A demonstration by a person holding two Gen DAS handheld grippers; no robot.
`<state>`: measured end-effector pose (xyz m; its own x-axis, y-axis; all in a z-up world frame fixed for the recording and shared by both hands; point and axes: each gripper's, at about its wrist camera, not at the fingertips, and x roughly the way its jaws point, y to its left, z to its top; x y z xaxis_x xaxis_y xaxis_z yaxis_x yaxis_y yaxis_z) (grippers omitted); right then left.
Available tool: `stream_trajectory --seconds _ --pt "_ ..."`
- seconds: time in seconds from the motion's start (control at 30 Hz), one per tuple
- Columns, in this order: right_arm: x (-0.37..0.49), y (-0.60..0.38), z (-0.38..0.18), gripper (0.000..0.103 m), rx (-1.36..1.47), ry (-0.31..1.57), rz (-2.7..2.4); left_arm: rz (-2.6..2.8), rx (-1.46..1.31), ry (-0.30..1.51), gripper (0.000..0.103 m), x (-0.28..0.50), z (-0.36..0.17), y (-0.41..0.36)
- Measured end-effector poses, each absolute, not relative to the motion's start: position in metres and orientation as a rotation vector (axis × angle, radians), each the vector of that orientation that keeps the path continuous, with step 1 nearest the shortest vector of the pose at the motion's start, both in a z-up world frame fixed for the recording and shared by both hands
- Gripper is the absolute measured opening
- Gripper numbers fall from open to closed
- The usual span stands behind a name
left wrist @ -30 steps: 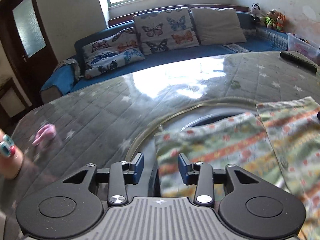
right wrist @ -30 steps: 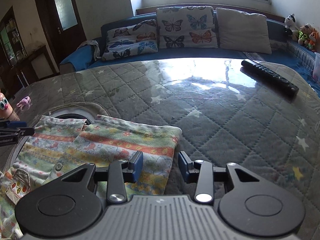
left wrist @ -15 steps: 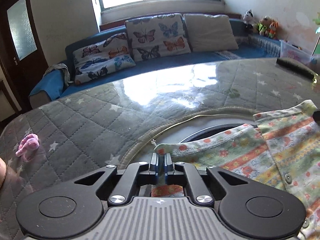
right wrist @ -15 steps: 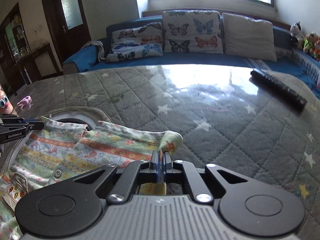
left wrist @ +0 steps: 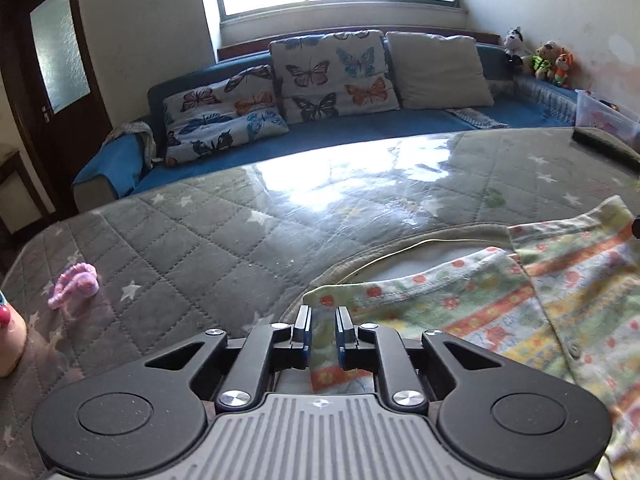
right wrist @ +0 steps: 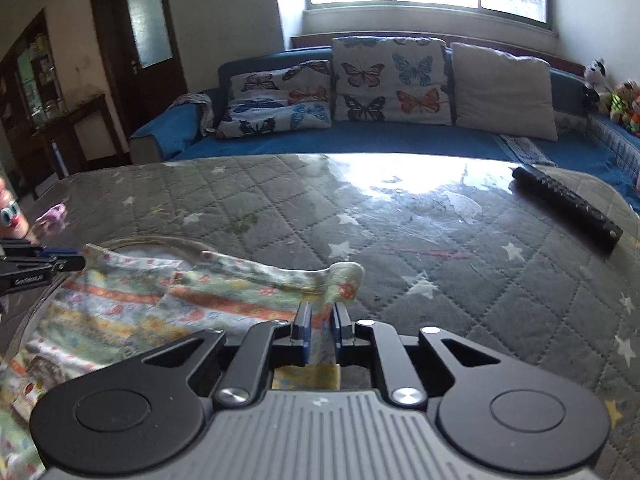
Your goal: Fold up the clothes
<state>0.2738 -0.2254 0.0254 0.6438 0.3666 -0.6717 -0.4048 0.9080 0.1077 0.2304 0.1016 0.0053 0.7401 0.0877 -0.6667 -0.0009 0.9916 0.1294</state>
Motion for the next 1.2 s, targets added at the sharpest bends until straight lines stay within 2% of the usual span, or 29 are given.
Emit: stream_trajectory --seconds 0.07,0.13,0.33,0.47,0.73,0.93,1.2 --pt "0.262 -0.219 0.032 0.029 -0.073 0.755 0.478 0.029 0.133 0.734 0.015 0.219 0.009 0.098" --pt "0.245 -0.208 0.034 0.036 -0.107 0.767 0.544 0.004 0.148 0.736 0.015 0.206 0.011 0.093" --pt "0.195 -0.177 0.029 0.050 -0.209 0.793 0.675 -0.095 0.210 0.763 0.017 0.159 0.005 0.064" --pt "0.162 -0.158 0.024 0.054 -0.279 0.802 0.749 -0.156 0.240 0.749 0.023 0.127 0.000 0.046" --pt "0.109 -0.145 0.023 0.054 -0.383 0.787 0.800 -0.261 0.290 0.702 0.023 0.082 -0.009 0.012" --pt "0.077 -0.162 0.041 0.054 -0.343 0.758 0.808 -0.303 0.258 0.685 0.020 0.061 -0.012 0.003" --pt "0.039 -0.155 0.044 0.047 -0.328 0.769 0.901 -0.297 0.162 0.682 0.021 0.048 -0.006 0.011"
